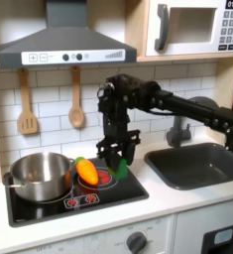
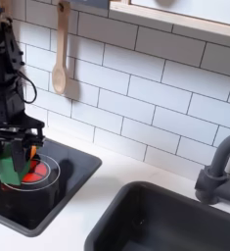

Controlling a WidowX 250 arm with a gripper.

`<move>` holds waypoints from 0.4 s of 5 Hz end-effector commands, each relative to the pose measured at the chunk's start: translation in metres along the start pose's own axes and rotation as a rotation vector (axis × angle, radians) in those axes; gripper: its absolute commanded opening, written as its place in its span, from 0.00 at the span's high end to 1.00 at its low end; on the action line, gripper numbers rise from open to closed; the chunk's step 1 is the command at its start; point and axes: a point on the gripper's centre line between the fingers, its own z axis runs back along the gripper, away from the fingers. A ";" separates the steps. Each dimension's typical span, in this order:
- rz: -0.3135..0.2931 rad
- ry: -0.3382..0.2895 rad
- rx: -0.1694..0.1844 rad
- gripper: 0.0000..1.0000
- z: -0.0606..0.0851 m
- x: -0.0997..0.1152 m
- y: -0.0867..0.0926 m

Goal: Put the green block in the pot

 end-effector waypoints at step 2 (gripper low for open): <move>0.003 -0.027 -0.017 1.00 0.010 0.000 -0.003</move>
